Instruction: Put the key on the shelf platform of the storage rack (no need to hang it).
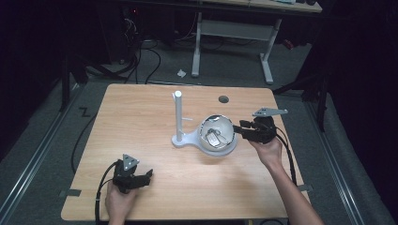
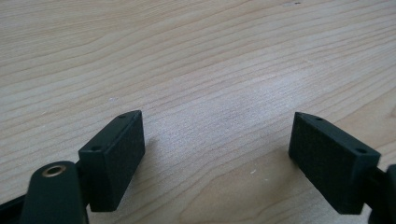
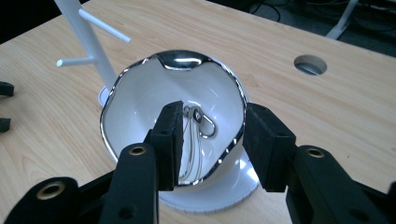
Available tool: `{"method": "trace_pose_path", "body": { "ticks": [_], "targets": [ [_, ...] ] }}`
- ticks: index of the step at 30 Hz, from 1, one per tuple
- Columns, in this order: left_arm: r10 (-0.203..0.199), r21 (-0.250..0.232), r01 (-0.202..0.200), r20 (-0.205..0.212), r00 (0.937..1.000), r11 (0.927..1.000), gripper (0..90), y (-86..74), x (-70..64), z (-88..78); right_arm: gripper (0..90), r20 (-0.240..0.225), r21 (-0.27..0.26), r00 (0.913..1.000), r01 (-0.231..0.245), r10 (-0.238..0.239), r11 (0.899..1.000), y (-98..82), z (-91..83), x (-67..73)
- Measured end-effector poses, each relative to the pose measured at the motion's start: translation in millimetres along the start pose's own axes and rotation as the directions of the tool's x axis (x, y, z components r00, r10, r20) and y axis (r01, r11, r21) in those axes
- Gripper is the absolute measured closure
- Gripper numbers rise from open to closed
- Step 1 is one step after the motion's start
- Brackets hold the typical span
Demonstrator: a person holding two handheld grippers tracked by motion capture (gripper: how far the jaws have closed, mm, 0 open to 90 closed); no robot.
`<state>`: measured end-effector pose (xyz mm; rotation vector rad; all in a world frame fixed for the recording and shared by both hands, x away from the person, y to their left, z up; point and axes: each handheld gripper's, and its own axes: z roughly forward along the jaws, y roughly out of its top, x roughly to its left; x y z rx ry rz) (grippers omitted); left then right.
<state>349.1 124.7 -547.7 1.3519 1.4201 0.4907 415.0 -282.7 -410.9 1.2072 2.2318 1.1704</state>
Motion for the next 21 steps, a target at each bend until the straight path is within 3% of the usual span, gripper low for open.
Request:
{"method": "trace_pose_path", "body": {
  "ticks": [5,8,16,21],
  "targets": [
    [0.000,-0.001,0.000,-0.002,1.0000,1.0000,19.0,0.0,-0.2,0.2,58.6,0.005,0.012,1.0000,0.004,-0.005,1.000,-7.0,-5.8,-2.6],
    [0.001,-0.003,-0.001,-0.004,1.0000,1.0000,19.0,-0.2,-0.3,0.3,58.7,0.002,-0.007,0.9997,-0.024,0.024,1.000,-5.8,-16.8,-4.0],
    [-0.001,-0.006,0.001,-0.008,1.0000,1.0000,19.2,-0.2,-0.3,0.3,58.7,0.009,-0.028,0.9999,0.012,-0.012,1.000,-4.8,-37.6,0.8],
    [-0.003,-0.005,0.002,-0.008,1.0000,1.0000,19.2,0.0,-0.2,0.3,58.7,0.001,-0.035,1.0000,0.006,-0.006,0.999,-12.2,-44.0,2.3]
  ]
}}
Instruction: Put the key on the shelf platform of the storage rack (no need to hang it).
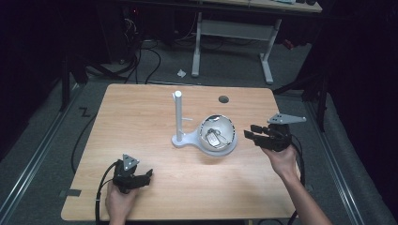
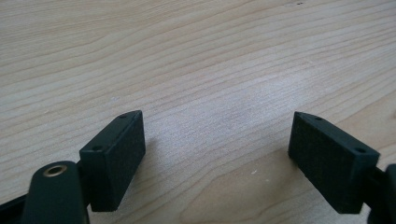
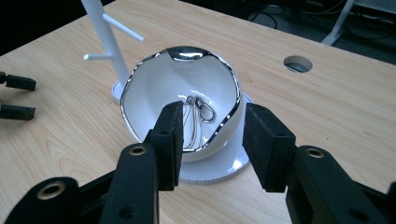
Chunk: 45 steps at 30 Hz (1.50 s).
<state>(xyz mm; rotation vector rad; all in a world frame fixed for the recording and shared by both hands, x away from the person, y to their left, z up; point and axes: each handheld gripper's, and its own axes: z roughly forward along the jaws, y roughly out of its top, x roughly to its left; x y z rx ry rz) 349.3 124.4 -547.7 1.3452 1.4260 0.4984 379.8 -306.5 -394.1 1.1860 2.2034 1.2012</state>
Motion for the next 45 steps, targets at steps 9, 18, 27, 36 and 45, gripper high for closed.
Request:
{"method": "trace_pose_path", "body": {
  "ticks": [9,18,27,36,45],
  "targets": [
    [0.000,0.001,0.000,0.001,1.0000,1.0000,19.2,0.1,0.1,0.0,58.8,-0.019,-0.008,0.9990,-0.041,0.040,0.999,-12.9,-4.2,-2.1],
    [0.000,0.001,0.000,0.001,1.0000,1.0000,19.2,0.1,0.1,-0.1,58.8,-0.023,-0.028,0.9971,-0.073,0.072,0.997,-30.6,-13.6,-3.3],
    [0.001,0.002,-0.001,0.002,1.0000,1.0000,19.1,0.0,0.0,0.0,58.8,-0.038,-0.033,0.9923,-0.119,0.118,0.992,-49.1,-12.5,-4.4],
    [0.006,0.005,-0.006,0.008,0.9999,1.0000,19.1,0.0,0.2,0.1,58.8,-0.060,-0.021,0.9911,-0.120,0.118,0.993,-55.0,-7.9,5.2],
    [0.005,0.005,-0.005,0.012,0.9999,1.0000,19.1,-0.2,-0.2,0.0,58.8,-0.081,-0.002,0.9907,-0.110,0.110,0.994,-63.2,10.1,19.1]
  ]
}}
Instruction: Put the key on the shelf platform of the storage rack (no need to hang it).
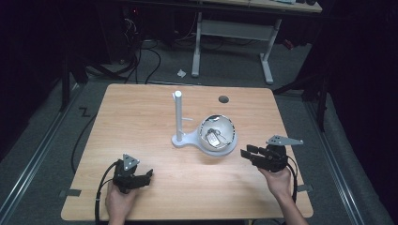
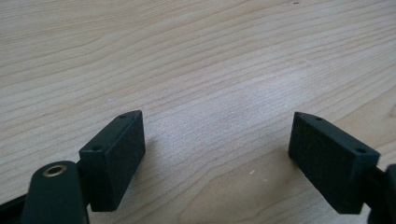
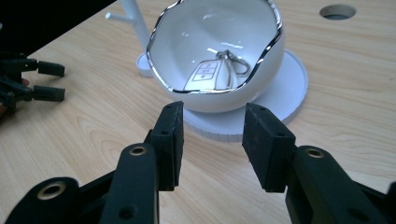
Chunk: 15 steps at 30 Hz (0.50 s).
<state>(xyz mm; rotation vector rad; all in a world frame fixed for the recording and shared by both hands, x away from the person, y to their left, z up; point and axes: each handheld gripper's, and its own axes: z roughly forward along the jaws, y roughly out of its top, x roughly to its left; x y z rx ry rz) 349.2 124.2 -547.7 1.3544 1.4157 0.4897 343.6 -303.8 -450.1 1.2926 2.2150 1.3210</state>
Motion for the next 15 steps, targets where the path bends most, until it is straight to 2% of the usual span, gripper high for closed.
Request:
{"method": "trace_pose_path", "body": {
  "ticks": [4,7,15],
  "targets": [
    [-0.002,0.001,0.002,0.001,1.0000,1.0000,19.1,0.1,0.0,-0.1,58.8,-0.002,0.020,0.9999,-0.013,0.013,1.000,-5.0,9.4,0.0],
    [-0.002,0.001,0.002,0.001,1.0000,1.0000,19.1,0.1,0.0,0.0,58.8,-0.001,0.014,0.9999,-0.015,0.015,1.000,-5.7,12.0,-0.9],
    [0.003,0.002,-0.003,-0.001,1.0000,1.0000,19.1,-0.1,0.0,0.0,58.9,-0.032,0.013,0.9987,-0.039,0.039,0.999,-11.6,25.9,-4.1]
  ]
}}
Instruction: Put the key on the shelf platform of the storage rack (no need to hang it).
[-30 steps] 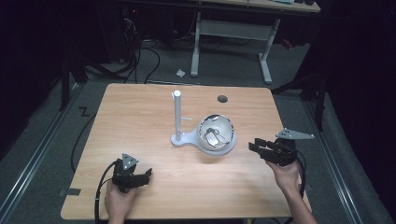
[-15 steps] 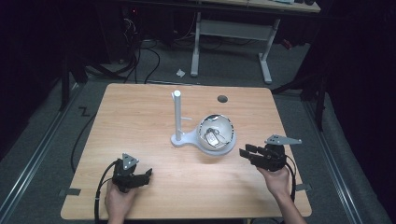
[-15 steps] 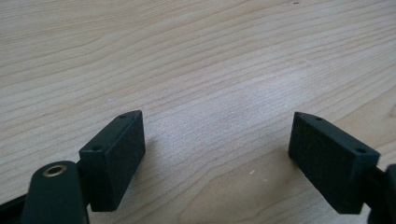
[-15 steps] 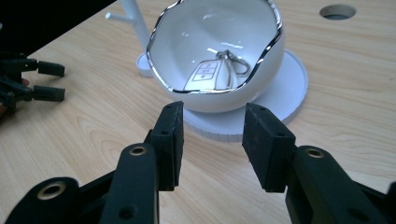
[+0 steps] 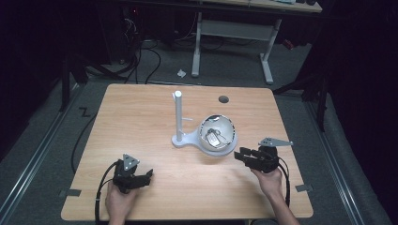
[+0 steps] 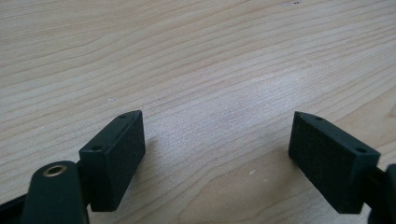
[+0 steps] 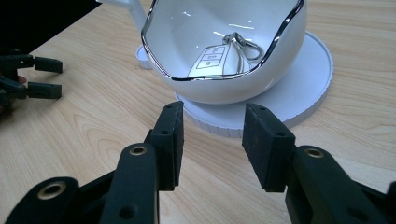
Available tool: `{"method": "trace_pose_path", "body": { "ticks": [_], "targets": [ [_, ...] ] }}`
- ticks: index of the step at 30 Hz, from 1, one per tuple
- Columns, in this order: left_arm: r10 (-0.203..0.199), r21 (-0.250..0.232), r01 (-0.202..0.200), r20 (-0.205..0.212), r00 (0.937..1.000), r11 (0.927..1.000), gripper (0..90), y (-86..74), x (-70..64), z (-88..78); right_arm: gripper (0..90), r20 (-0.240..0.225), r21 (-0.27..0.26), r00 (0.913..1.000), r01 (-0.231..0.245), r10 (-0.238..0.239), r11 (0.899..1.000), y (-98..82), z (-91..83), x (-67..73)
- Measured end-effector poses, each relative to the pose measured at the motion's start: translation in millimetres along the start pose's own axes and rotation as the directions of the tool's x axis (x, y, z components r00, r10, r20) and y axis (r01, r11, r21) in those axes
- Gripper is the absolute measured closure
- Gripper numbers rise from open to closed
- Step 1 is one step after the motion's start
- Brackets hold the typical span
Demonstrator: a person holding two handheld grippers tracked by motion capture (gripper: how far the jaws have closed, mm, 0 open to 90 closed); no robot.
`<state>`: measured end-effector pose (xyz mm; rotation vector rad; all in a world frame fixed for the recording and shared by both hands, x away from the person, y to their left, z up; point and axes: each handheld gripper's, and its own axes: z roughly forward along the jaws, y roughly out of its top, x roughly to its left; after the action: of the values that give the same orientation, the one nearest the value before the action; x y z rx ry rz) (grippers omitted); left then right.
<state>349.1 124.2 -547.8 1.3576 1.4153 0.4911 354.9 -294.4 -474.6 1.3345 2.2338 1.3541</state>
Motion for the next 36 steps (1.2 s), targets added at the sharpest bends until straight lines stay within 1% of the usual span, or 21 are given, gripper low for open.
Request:
{"method": "trace_pose_path", "body": {
  "ticks": [2,3,4,6,7,9,12,16,19,22,23,24,27,30,31,34,36],
  "targets": [
    [0.000,0.000,0.000,0.000,1.0000,1.0000,19.1,0.0,0.0,0.1,58.9,0.002,0.000,1.0000,0.002,-0.002,1.000,-0.4,0.7,-0.3],
    [0.000,0.000,0.000,0.000,1.0000,1.0000,19.1,0.0,0.0,0.0,58.9,-0.005,-0.008,0.9999,-0.012,0.012,1.000,-1.7,1.9,-2.8],
    [-0.001,-0.001,0.001,-0.001,1.0000,1.0000,19.0,-0.1,-0.1,0.0,58.9,-0.008,-0.011,0.9998,-0.017,0.016,1.000,-2.6,2.1,-3.3],
    [0.000,0.000,0.000,-0.002,1.0000,1.0000,19.1,-0.1,-0.2,-0.1,58.9,-0.009,-0.015,0.9998,-0.015,0.015,1.000,-5.7,2.6,-3.8],
    [-0.002,-0.002,0.002,-0.002,1.0000,1.0000,19.1,-0.1,-0.4,0.0,58.9,-0.013,-0.013,0.9996,-0.024,0.024,1.000,-7.7,3.1,-3.9],
    [-0.003,-0.003,0.003,-0.003,1.0000,1.0000,19.1,-0.2,-0.4,0.0,58.9,-0.015,-0.011,0.9996,-0.024,0.024,1.000,-9.4,3.6,-4.2],
    [-0.002,-0.003,0.002,-0.004,1.0000,1.0000,19.1,-0.3,-0.5,0.0,58.9,-0.017,0.003,0.9997,-0.016,0.016,1.000,-16.6,5.5,-4.1],
    [-0.002,-0.003,0.002,-0.003,1.0000,1.0000,19.1,-0.2,-0.5,0.0,58.9,-0.015,0.018,0.9998,-0.015,0.015,1.000,-20.8,9.1,-3.9],
    [-0.003,-0.003,0.003,-0.003,1.0000,1.0000,19.1,-0.1,-0.4,0.0,59.4,0.006,0.032,0.9998,0.017,-0.017,0.999,-25.6,15.9,1.6],
    [-0.004,-0.003,0.004,-0.003,1.0000,1.0000,19.1,0.0,-0.3,0.0,59.6,0.031,0.056,0.9948,0.095,-0.097,0.994,-28.9,22.4,9.6],
    [-0.004,-0.002,0.004,0.001,1.0000,1.0000,19.1,0.0,-0.2,0.0,59.6,0.040,0.069,0.9933,0.105,-0.108,0.992,-30.8,24.7,12.0],
    [-0.003,-0.001,0.003,0.003,1.0000,1.0000,19.1,0.0,-0.1,-0.1,59.6,0.035,0.073,0.9932,0.108,-0.111,0.991,-32.1,26.1,12.4],
    [-0.002,0.000,0.002,0.006,1.0000,1.0000,19.1,0.0,-0.2,-0.1,59.6,0.040,0.084,0.9934,0.104,-0.108,0.991,-36.2,29.5,13.3],
    [-0.002,0.000,0.002,0.006,1.0000,1.0000,19.1,0.0,-0.2,-0.2,59.5,0.043,0.078,0.9941,0.097,-0.100,0.992,-37.6,29.9,13.7],
    [-0.002,0.000,0.002,0.006,1.0000,1.0000,19.1,0.0,-0.2,-0.1,59.4,0.054,0.077,0.9930,0.100,-0.105,0.992,-38.6,30.3,14.7],
    [-0.002,0.000,0.002,0.006,1.0000,1.0000,19.0,-0.1,-0.2,-0.1,58.8,0.066,0.087,0.9910,0.110,-0.116,0.990,-39.7,32.5,15.5],
    [-0.002,0.001,0.002,0.006,1.0000,1.0000,19.0,0.0,-0.3,-0.2,58.8,0.064,0.087,0.9903,0.118,-0.124,0.989,-40.0,33.2,15.6]
  ]
}}
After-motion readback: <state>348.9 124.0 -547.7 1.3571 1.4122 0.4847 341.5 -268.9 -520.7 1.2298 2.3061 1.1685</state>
